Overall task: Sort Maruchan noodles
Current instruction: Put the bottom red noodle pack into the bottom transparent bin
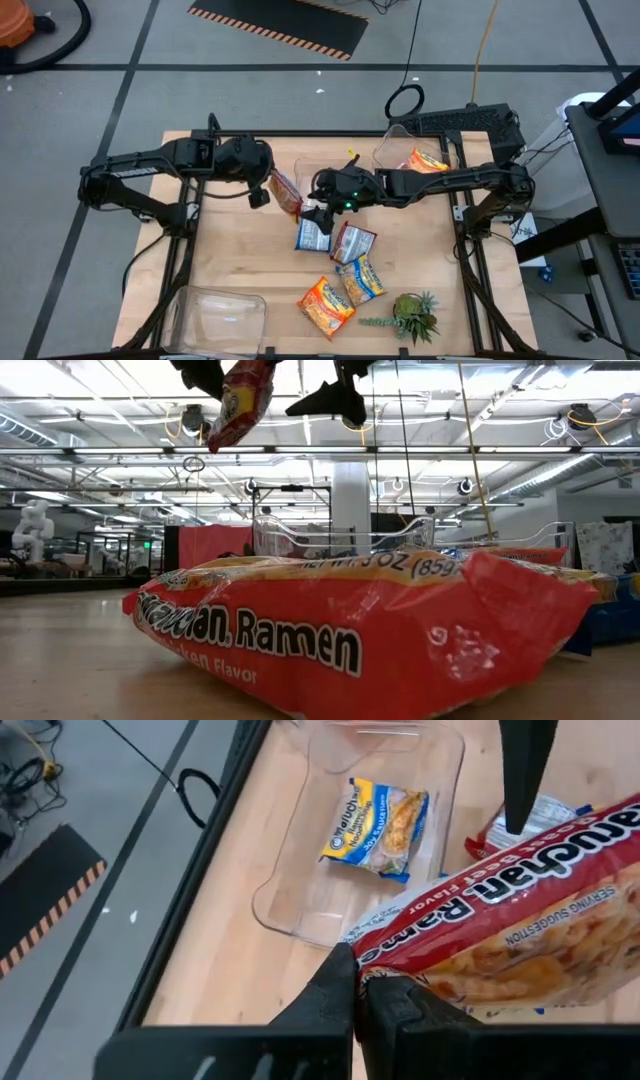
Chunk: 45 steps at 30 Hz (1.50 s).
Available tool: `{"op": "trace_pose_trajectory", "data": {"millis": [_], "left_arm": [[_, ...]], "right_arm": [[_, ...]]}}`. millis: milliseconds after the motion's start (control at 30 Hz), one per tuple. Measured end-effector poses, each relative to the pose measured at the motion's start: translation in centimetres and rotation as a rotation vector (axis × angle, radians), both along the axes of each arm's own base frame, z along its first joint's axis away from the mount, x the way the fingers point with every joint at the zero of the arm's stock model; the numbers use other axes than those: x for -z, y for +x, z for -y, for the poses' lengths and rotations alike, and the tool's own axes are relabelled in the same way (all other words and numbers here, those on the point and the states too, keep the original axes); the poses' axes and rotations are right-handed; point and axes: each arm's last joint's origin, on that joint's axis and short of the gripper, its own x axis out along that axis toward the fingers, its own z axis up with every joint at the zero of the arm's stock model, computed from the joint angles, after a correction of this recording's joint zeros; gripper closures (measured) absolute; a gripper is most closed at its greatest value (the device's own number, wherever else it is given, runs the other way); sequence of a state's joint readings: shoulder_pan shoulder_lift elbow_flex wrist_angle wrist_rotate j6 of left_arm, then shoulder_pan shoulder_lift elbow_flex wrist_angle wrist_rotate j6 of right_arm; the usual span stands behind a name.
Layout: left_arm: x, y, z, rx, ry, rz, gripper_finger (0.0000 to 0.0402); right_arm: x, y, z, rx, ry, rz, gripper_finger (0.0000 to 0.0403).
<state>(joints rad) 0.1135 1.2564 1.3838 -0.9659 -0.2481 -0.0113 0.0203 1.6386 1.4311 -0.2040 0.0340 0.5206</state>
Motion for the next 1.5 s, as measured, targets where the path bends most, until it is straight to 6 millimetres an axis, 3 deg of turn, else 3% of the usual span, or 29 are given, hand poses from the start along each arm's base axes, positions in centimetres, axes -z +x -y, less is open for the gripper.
{"op": "trace_pose_trajectory", "data": {"millis": [233, 533, 900, 1300, 1500], "left_arm": [[-0.3, 0.3, 0.0, -0.029, -0.035, 0.061, 0.0401], [-0.1, -0.1, -0.9, -0.104, -0.084, 0.049, 0.0401], [-0.7, 0.6, -1.1, -0.072, -0.141, 0.153, 0.0401], [0.4, -0.5, -1.0, -0.233, -0.281, 0.056, 0.0401], [0.3, -0.4, -1.1, -0.307, -0.332, 0.097, 0.0401]], "right_arm": [[-0.2, 0.1, 1.0, 0.037, -0.06, 0.024, 0.0081], [-1.1, 0.5, 1.5, 0.004, -0.004, 0.132, 0.0081], [0.6, 0.4, 1.9, 0.055, 0.023, 0.149, 0.0081], [0.9, 0.4, 2.7, 0.138, -0.017, 0.152, 0.0118], [1.0, 0.3, 2.7, 0.139, -0.024, 0.142, 0.0118]]}}
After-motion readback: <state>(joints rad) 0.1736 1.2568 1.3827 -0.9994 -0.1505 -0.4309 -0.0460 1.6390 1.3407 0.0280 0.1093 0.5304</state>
